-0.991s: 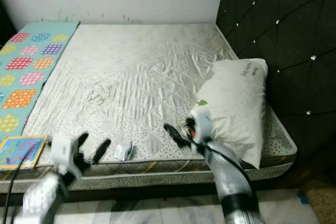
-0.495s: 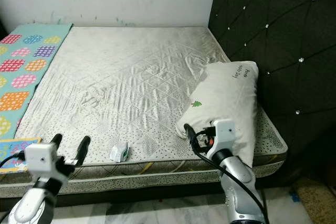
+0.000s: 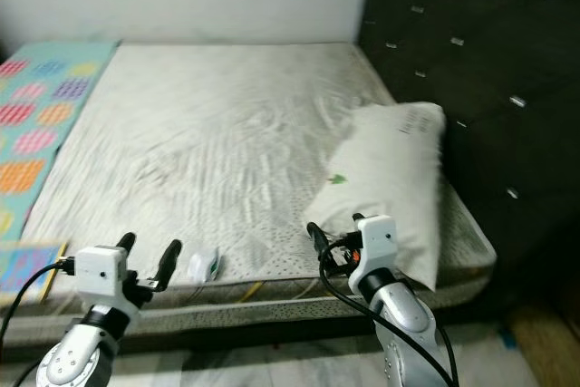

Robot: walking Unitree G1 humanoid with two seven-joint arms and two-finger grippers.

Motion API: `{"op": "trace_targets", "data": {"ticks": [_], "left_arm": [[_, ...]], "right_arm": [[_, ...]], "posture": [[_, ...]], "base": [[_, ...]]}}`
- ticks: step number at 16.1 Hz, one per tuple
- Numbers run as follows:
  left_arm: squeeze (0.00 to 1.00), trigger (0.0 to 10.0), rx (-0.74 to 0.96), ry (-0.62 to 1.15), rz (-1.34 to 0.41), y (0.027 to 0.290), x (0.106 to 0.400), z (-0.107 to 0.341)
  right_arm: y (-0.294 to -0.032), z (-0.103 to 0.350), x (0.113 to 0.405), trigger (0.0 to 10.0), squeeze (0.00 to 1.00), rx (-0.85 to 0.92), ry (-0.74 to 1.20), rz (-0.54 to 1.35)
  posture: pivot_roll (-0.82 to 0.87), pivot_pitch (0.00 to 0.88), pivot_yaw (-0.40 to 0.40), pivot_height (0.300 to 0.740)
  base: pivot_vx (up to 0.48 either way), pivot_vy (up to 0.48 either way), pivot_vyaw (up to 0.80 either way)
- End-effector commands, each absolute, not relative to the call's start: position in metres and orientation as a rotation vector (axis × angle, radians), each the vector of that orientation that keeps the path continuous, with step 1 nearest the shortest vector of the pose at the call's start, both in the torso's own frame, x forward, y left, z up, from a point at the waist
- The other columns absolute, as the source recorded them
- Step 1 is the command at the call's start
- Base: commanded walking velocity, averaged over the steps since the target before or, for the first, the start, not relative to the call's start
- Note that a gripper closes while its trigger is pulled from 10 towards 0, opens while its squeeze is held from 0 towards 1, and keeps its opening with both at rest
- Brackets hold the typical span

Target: Clean up the room

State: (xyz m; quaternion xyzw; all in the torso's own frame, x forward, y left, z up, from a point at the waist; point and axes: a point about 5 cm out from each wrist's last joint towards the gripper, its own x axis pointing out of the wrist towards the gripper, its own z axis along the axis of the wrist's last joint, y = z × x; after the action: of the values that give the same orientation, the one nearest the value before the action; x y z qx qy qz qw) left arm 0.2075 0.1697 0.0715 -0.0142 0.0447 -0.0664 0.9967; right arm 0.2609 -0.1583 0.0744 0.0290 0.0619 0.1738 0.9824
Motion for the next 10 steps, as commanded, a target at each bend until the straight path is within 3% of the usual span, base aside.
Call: {"op": "trace_targets", "data": {"ticks": [1, 10], "left_arm": [[0.00, 10.0, -0.039, 0.099, -0.108, 0.171, 0.206, 0.071], [0.00, 10.0, -0.079, 0.078, -0.145, 0.161, 0.227, 0.078]], "right_arm": [[-0.157, 0.082, 0.263, 10.0, 0.00, 0.041, 0.091, 0.363], [-0.166, 0.086, 0.278, 10.0, 0.00, 0.062, 0.078, 0.243]], "posture": [[-0.08, 0.000, -0.027, 0.740], [-0.10, 0.000, -0.047, 0.740]], "base": [[0.000, 0.000, 0.00], [0.000, 0.000, 0.00]]}}
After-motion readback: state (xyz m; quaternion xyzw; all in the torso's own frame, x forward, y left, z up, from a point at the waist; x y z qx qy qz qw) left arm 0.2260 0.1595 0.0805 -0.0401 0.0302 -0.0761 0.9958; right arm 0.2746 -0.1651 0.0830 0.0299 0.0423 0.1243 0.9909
